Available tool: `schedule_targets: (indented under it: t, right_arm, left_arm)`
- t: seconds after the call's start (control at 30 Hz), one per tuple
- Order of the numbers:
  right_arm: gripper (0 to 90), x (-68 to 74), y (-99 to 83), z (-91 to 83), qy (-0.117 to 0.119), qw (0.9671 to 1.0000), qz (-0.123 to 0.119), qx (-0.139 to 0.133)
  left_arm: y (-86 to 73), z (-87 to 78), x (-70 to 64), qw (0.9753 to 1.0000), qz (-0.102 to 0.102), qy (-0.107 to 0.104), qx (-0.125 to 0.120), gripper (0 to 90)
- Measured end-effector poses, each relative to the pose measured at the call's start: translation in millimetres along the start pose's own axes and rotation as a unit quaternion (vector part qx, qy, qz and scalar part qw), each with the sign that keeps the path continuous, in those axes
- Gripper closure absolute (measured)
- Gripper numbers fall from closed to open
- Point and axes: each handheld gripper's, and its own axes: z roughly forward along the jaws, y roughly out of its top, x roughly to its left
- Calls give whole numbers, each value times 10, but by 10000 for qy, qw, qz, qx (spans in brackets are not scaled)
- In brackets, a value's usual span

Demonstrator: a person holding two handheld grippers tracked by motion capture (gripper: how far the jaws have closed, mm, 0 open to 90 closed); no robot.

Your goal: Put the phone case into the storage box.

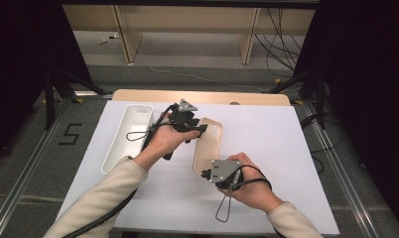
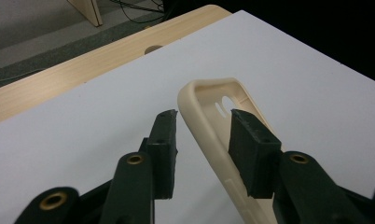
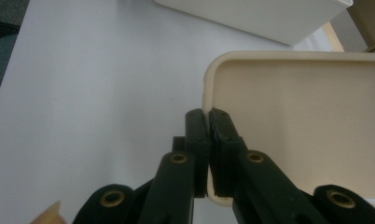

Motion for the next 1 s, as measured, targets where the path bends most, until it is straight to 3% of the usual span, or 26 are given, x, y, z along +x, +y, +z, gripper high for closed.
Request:
schedule_targets:
  t: [0.17,0.2,0.47,0.77,0.93,1.0]
  right_arm:
    - [880,3,1,3,-44,10000,-26,14]
    - [880,-17,-4,1,-94,9998,-173,58]
    - [880,6,-1,17,-5,9999,-86,67]
    - [879,0,-10,36,-129,9996,-188,177]
    - [880,-2,-7,45,-80,9996,-190,193]
    - [880,4,-7,48,-102,9995,-181,223]
  left_arm:
    - [-2,3,5,10000,-8,-23,78,648]
    - [-3,2,1,10000,-43,-14,84,653]
    - [13,-9,-17,9998,-173,-20,98,682]
    - [34,-37,-67,9985,-521,-177,-67,736]
    - [43,-48,-96,9979,-610,-179,-127,758]
    - [46,-51,-100,9967,-746,-284,-171,771]
